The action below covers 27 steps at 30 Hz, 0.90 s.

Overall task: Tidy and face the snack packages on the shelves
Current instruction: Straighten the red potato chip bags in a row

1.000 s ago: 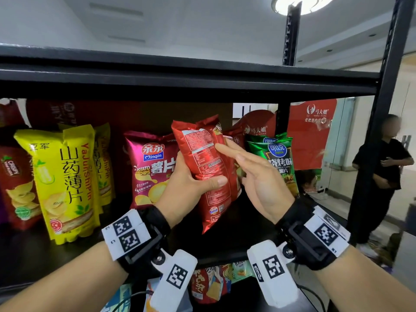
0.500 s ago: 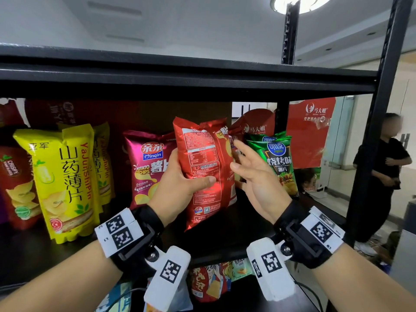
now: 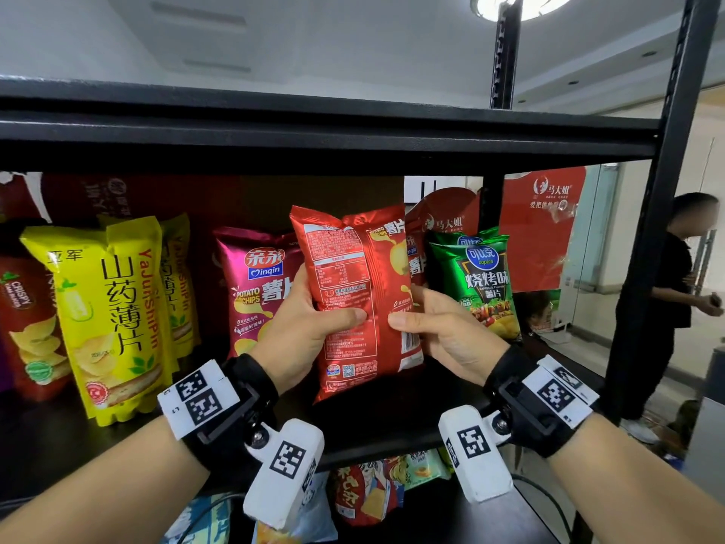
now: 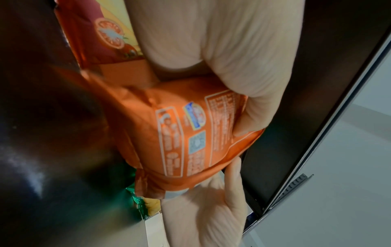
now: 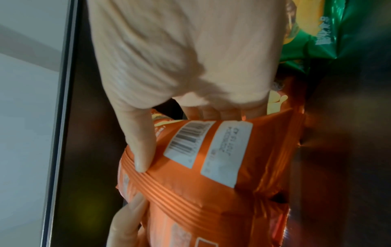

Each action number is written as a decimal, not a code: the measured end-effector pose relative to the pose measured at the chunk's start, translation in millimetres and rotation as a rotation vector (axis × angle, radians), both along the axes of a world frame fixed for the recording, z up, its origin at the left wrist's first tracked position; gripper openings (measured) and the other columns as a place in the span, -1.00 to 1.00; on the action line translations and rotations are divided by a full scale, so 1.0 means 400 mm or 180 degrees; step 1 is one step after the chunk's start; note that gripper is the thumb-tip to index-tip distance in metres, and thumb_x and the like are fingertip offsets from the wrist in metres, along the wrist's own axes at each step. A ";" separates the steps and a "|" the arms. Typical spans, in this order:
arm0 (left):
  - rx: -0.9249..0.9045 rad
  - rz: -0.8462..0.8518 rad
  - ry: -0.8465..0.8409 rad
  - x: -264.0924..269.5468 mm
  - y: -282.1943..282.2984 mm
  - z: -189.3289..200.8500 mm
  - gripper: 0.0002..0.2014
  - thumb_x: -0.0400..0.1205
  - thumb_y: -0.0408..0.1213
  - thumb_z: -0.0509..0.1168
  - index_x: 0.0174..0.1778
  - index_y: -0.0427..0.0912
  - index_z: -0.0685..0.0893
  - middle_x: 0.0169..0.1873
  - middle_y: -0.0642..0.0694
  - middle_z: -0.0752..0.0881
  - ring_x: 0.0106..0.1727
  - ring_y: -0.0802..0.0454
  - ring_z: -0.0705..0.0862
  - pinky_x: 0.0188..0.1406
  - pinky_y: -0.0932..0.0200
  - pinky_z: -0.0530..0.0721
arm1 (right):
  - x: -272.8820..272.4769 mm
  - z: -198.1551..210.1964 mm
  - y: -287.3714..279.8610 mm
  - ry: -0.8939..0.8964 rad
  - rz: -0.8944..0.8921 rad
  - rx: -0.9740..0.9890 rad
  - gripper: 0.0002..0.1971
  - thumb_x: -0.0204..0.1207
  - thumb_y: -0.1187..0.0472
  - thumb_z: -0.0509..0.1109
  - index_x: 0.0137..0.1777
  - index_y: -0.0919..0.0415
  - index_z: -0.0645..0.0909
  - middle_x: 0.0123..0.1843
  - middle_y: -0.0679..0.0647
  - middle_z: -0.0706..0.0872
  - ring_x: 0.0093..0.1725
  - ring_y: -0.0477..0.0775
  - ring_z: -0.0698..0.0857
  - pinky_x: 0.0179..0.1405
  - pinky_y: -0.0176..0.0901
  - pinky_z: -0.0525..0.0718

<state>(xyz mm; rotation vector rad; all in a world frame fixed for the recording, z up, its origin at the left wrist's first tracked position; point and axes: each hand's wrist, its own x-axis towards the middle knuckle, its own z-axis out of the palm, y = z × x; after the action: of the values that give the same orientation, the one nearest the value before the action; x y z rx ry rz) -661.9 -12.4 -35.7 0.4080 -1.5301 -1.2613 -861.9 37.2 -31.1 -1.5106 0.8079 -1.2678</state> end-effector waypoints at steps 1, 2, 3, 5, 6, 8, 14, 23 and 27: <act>0.0009 -0.0016 0.0004 0.000 -0.001 -0.001 -0.26 0.32 -0.47 0.56 0.38 0.10 0.48 0.09 -0.03 0.84 0.12 -0.09 0.84 -0.10 0.10 0.81 | 0.000 0.000 -0.001 -0.0014 -0.0005 0.0003 -0.42 0.45 0.29 0.47 0.50 0.23 0.50 0.38 0.23 0.72 0.39 0.24 0.69 0.44 0.19 0.60; 0.0010 -0.0023 0.0005 0.000 -0.001 -0.001 -0.26 0.32 -0.47 0.55 0.38 0.10 0.48 0.09 -0.03 0.84 0.12 -0.08 0.84 -0.10 0.10 0.81 | 0.001 -0.001 -0.002 -0.0025 -0.0005 0.0006 -0.42 0.44 0.30 0.47 0.50 0.24 0.50 0.38 0.24 0.72 0.39 0.24 0.68 0.44 0.19 0.60; 0.0012 -0.0026 0.0006 -0.001 -0.002 -0.002 -0.26 0.33 -0.47 0.55 0.39 0.09 0.48 0.09 -0.02 0.84 0.13 -0.08 0.84 -0.10 0.10 0.81 | 0.001 -0.001 -0.002 -0.0038 -0.0006 0.0019 -0.42 0.43 0.31 0.47 0.49 0.25 0.50 0.37 0.24 0.72 0.39 0.25 0.68 0.43 0.18 0.60; -0.0012 -0.0014 0.0008 -0.002 -0.004 -0.001 -0.26 0.34 -0.46 0.55 0.41 0.08 0.47 0.11 -0.03 0.84 0.14 -0.09 0.83 -0.08 0.10 0.81 | 0.003 -0.001 -0.003 -0.0077 0.0005 0.0053 -0.42 0.41 0.33 0.48 0.47 0.28 0.52 0.36 0.27 0.73 0.37 0.27 0.69 0.41 0.17 0.62; -0.0046 0.0013 -0.0006 -0.003 -0.007 -0.002 -0.25 0.36 -0.45 0.55 0.44 0.06 0.46 0.13 -0.03 0.83 0.15 -0.09 0.83 -0.06 0.09 0.81 | 0.004 -0.002 -0.004 -0.0097 -0.0012 0.0061 -0.43 0.39 0.34 0.50 0.45 0.30 0.54 0.33 0.29 0.74 0.36 0.29 0.70 0.38 0.17 0.65; -0.0120 0.0107 -0.0054 -0.007 -0.011 -0.003 -0.23 0.38 -0.39 0.55 0.50 0.04 0.42 0.17 -0.05 0.81 0.19 -0.09 0.81 -0.02 0.08 0.80 | 0.004 -0.002 -0.006 -0.0147 -0.0145 0.0024 -0.46 0.33 0.37 0.54 0.35 0.33 0.61 0.25 0.30 0.78 0.26 0.31 0.76 0.25 0.12 0.74; -0.0632 0.1309 -0.0367 -0.023 -0.006 -0.009 -0.48 0.43 -0.27 0.65 0.13 0.02 0.47 0.19 -0.16 0.68 0.21 -0.11 0.74 0.11 -0.13 0.78 | 0.001 0.000 -0.019 -0.0129 -0.0857 -0.0373 -0.37 0.25 0.40 0.65 0.36 0.26 0.58 0.17 0.21 0.83 0.17 0.20 0.81 0.22 0.14 0.76; -0.0768 0.0814 -0.0623 -0.047 0.033 0.005 -0.41 0.40 -0.16 0.44 0.37 -0.01 0.47 0.24 0.08 0.72 0.30 0.10 0.70 0.34 -0.03 0.67 | 0.037 0.007 0.007 0.0644 -0.1149 -0.0912 -0.28 0.25 0.10 0.58 0.45 -0.26 0.49 0.26 -0.14 0.77 0.27 -0.08 0.74 0.32 0.02 0.66; -0.0328 0.0300 -0.0034 -0.054 0.027 0.012 -0.23 0.41 -0.29 0.55 0.56 -0.13 0.41 0.37 -0.13 0.71 0.40 -0.11 0.70 0.46 -0.18 0.60 | 0.048 0.022 0.023 0.0230 -0.1111 -0.1020 -0.41 0.27 0.31 0.34 0.28 -0.21 0.72 0.50 -0.05 0.62 0.59 -0.06 0.46 0.62 0.11 0.39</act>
<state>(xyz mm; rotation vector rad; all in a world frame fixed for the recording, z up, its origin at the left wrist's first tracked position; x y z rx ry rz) -683.4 -1.5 -31.1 0.4153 -1.5596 -1.1040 -842.8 46.5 -22.3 -1.7265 0.9812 -1.6704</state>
